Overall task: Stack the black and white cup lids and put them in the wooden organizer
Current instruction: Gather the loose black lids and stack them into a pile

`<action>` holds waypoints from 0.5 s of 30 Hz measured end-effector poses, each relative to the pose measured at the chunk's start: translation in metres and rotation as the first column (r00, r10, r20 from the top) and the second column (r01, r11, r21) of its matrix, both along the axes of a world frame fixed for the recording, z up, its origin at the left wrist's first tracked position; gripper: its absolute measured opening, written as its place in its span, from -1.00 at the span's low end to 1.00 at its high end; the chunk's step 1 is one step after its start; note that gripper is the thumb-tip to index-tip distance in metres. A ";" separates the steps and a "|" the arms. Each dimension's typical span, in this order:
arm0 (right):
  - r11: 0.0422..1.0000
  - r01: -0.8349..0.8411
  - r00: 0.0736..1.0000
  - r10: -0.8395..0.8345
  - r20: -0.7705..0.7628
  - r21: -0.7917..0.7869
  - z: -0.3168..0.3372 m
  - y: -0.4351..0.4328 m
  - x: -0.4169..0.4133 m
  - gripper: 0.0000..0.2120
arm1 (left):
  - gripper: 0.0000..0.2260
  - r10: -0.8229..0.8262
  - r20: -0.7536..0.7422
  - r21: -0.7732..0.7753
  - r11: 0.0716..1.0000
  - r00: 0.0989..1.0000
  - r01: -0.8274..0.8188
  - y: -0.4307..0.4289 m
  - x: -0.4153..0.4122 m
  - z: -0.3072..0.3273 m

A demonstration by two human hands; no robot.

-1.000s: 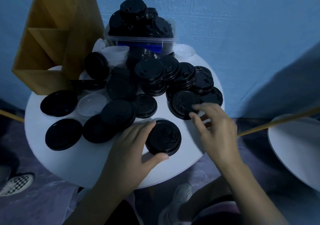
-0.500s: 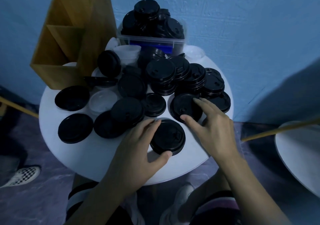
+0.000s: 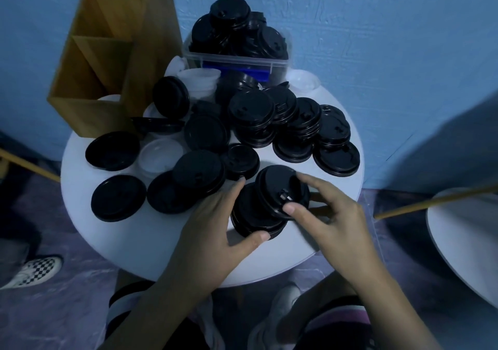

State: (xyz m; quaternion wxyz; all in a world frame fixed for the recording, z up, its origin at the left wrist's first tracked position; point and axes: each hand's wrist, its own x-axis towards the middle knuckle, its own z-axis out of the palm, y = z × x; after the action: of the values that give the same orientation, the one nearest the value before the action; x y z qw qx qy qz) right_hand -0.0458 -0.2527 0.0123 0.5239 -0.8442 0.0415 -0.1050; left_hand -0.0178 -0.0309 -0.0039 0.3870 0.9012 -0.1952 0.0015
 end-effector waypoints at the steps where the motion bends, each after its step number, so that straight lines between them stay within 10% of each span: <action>1: 0.999 0.031 1.000 -0.031 0.000 0.039 -0.001 -0.001 0.000 -0.41 | -0.24 0.005 -0.011 -0.006 1.000 1.000 -0.005 0.000 0.000 -0.001; 15: 0.977 -0.175 0.984 0.175 -0.013 -0.119 -0.007 0.007 0.002 -0.40 | -0.15 0.044 -0.041 -0.006 0.999 0.998 -0.045 -0.001 0.001 -0.003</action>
State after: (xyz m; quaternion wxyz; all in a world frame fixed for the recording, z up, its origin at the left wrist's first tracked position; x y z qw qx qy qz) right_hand -0.0442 -0.2456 0.0056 0.4794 -0.8747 -0.0387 -0.0596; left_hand -0.0172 -0.0317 -0.0072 0.3938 0.9039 -0.1671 -0.0075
